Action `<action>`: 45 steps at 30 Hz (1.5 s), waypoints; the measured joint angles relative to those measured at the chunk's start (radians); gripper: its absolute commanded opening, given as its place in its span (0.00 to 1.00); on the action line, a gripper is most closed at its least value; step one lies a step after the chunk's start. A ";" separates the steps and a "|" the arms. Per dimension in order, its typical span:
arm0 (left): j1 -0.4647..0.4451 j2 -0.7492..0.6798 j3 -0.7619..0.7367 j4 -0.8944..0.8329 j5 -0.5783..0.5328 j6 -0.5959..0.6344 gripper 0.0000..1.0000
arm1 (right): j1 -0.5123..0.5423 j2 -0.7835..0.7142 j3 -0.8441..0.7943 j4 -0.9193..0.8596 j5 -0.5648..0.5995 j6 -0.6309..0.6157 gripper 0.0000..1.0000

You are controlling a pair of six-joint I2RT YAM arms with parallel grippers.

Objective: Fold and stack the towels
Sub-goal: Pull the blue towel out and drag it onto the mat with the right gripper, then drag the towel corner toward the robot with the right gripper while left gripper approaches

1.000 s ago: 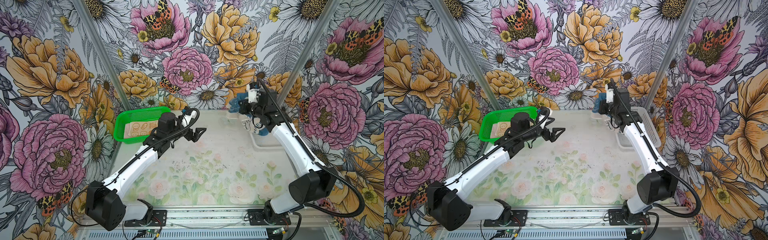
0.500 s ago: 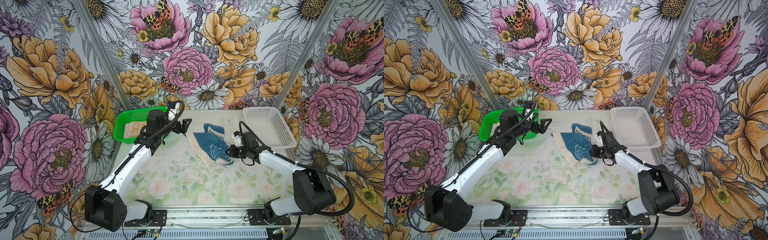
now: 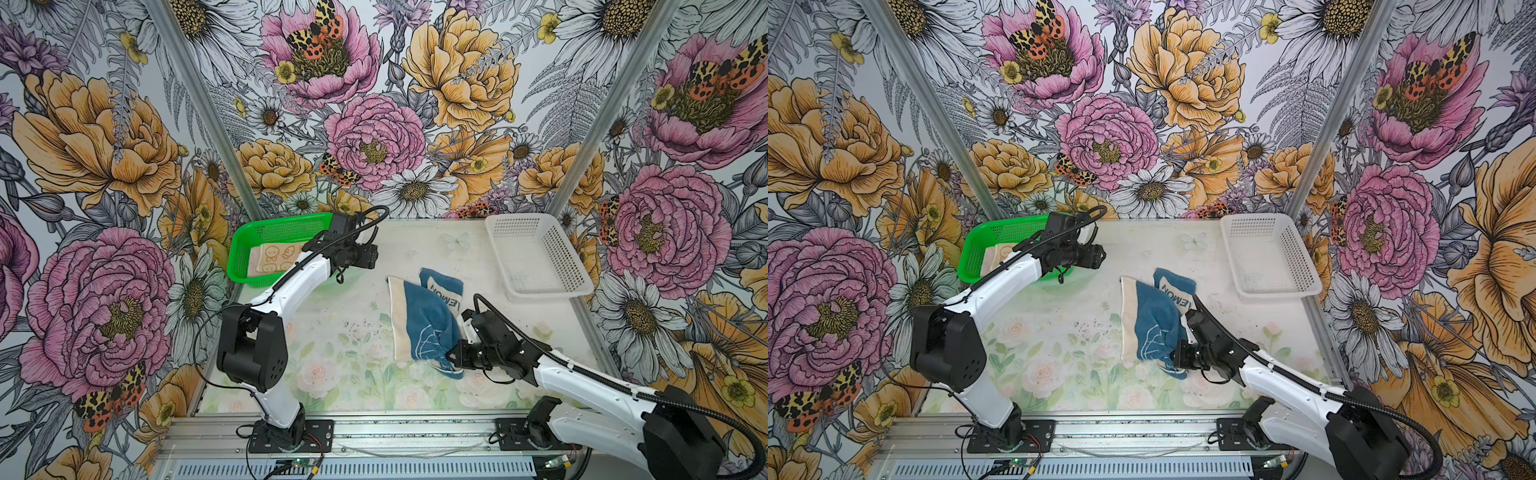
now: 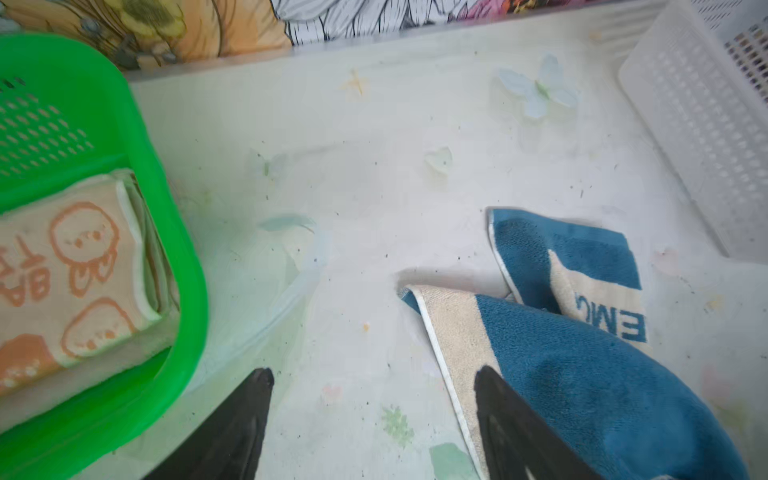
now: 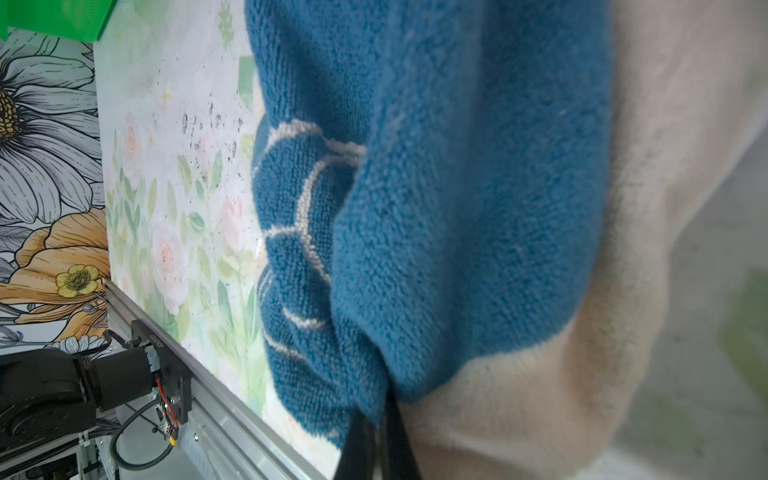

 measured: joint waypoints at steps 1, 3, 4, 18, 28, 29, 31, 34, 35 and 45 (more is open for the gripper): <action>-0.014 0.020 0.007 -0.016 -0.005 0.000 0.76 | 0.019 -0.024 -0.011 -0.017 0.006 0.014 0.25; -0.046 0.080 0.033 -0.042 -0.009 -0.004 0.74 | 0.047 -0.071 -0.020 -0.061 0.028 0.043 0.36; -0.057 0.105 0.045 -0.048 -0.008 -0.007 0.72 | 0.053 -0.088 -0.020 -0.077 0.040 0.051 0.42; -0.082 0.330 0.083 -0.044 0.097 -0.103 0.69 | -0.113 0.148 0.360 -0.184 0.150 -0.112 0.60; -0.082 0.357 0.095 0.013 0.178 -0.156 0.56 | -0.239 0.450 0.473 -0.146 0.113 -0.261 0.57; -0.082 0.359 0.095 0.016 0.182 -0.160 0.51 | -0.239 0.471 0.475 -0.136 0.102 -0.269 0.54; -0.082 0.360 0.095 0.019 0.193 -0.169 0.45 | -0.239 0.511 0.482 -0.117 0.082 -0.282 0.46; -0.081 0.360 0.095 0.031 0.210 -0.175 0.32 | -0.239 0.547 0.497 -0.103 0.065 -0.298 0.19; -0.079 0.360 0.095 0.031 0.217 -0.179 0.31 | -0.239 0.554 0.504 -0.101 0.062 -0.304 0.08; 0.017 0.216 0.066 0.066 0.244 -0.198 0.50 | -0.263 0.586 0.827 -0.148 -0.014 -0.395 0.00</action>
